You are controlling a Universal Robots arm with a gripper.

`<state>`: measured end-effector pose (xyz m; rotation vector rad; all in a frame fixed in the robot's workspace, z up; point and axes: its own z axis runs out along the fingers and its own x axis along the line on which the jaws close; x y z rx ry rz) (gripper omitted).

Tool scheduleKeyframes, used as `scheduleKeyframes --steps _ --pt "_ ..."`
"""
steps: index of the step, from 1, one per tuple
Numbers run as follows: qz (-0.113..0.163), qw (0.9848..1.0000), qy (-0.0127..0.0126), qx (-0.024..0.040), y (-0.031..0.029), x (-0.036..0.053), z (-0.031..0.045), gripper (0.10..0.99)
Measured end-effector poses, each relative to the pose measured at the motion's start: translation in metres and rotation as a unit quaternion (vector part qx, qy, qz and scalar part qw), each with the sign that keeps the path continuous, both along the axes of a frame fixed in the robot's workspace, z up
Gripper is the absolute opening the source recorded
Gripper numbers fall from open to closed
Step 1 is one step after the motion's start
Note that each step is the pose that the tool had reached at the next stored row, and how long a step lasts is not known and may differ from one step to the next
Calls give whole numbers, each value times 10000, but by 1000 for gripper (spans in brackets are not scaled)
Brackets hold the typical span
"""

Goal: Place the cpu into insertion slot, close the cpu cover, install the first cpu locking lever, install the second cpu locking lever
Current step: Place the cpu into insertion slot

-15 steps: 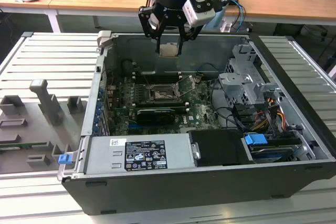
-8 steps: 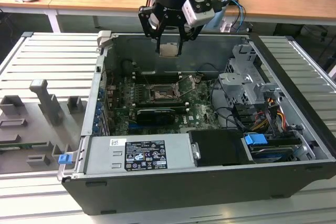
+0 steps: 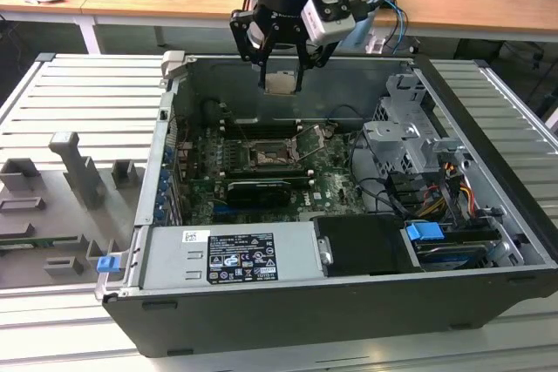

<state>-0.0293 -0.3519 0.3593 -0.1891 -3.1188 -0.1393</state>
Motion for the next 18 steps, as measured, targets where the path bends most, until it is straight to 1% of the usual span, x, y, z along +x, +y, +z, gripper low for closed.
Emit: scheduleKeyframes --steps 7,13,14,18 --pt "-110 9999 0 1 0 0 -4 529" --pt "-127 9999 1 0 0 0 -24 529" --pt "-131 9999 16 0 0 0 -34 529" --pt "-213 9998 19 -6 0 1 -41 529"
